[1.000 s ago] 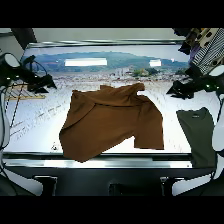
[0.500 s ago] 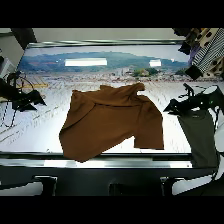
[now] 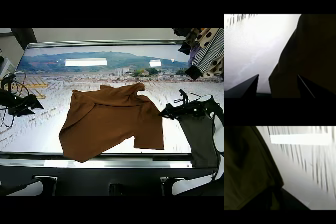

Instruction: Fold the clothes and pants, and hang the long-sleeved shirts on hangers.

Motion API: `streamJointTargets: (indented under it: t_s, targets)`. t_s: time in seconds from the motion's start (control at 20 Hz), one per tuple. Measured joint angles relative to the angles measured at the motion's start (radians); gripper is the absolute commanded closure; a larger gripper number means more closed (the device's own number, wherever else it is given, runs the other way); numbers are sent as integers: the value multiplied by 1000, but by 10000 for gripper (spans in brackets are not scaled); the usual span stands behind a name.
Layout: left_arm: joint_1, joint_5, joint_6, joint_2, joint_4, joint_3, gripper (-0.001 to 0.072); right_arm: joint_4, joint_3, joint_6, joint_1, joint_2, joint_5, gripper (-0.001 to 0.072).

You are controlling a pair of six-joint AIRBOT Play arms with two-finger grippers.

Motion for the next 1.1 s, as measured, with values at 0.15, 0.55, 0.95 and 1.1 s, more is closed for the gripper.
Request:
streamJointTargets:
  t_s: [0.15, 0.55, 0.95, 1.1]
  targets:
    - [47, 35, 27, 76, -63, -134, 156, 12, -15, -21, 0, -2, -5, 682]
    - [106, 109, -17, 317, -214, -668, 156, 128, -23, -43, 0, 8, 39, 683]
    - [51, 102, -63, 381, -286, -888, 156, 147, -23, -1, 0, 85, 79, 682]
    - [-17, 113, -95, 380, -283, -905, 156, 130, -23, 11, 0, 114, 85, 682]
